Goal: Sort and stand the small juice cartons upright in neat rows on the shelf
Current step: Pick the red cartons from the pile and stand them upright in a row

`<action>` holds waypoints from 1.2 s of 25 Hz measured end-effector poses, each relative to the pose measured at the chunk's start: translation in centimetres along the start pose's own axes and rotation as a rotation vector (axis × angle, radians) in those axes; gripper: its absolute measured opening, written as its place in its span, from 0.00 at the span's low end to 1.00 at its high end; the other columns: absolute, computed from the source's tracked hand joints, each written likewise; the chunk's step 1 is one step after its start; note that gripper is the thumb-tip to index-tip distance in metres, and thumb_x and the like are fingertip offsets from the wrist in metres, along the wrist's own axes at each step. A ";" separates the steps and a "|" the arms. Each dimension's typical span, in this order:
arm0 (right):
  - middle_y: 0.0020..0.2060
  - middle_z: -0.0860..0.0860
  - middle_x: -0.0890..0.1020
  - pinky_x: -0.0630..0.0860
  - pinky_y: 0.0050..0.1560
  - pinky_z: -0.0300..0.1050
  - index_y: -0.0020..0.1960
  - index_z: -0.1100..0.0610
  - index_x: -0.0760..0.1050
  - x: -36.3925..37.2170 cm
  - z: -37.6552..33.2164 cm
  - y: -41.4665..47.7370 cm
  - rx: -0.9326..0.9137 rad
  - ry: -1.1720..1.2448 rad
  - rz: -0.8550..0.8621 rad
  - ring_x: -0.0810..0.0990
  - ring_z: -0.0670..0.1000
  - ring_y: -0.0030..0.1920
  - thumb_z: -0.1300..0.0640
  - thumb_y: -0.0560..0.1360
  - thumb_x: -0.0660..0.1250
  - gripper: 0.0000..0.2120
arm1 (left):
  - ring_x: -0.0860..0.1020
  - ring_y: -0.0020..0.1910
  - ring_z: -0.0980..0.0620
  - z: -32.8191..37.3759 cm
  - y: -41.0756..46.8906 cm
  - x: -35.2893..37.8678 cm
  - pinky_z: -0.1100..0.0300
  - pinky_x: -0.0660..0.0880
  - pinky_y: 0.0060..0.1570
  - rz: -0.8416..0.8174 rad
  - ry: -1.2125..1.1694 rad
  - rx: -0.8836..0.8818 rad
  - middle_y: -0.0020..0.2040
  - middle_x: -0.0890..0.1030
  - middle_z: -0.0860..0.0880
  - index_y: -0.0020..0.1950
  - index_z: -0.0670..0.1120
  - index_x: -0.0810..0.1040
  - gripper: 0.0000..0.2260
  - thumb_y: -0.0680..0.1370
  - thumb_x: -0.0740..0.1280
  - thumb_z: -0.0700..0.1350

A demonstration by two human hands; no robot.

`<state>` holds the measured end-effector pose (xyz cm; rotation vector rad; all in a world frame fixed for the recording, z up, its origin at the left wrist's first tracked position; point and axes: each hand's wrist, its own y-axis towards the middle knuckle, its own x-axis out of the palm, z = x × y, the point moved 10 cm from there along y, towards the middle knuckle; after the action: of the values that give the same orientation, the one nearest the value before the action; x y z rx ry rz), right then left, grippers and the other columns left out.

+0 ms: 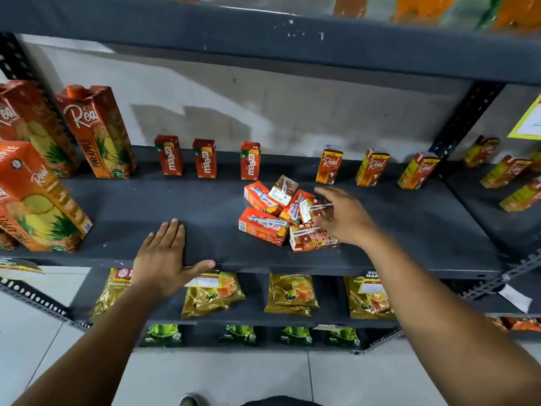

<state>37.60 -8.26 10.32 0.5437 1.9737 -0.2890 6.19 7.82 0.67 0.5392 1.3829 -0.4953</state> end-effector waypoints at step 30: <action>0.58 0.49 0.78 0.63 0.61 0.54 0.60 0.47 0.74 7.1 -7.8 1.2 -0.044 -0.622 -0.168 0.72 0.55 0.61 0.32 0.60 0.71 0.33 | 0.65 0.73 0.41 -8.3 -1.1 -1.1 0.45 0.61 0.71 0.032 0.117 -0.015 0.73 0.67 0.39 0.71 0.37 0.67 0.52 0.67 0.50 0.79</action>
<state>29.45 -2.09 7.46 0.2178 1.4148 -0.4566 -1.08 12.17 0.82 0.5846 1.4857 -0.4323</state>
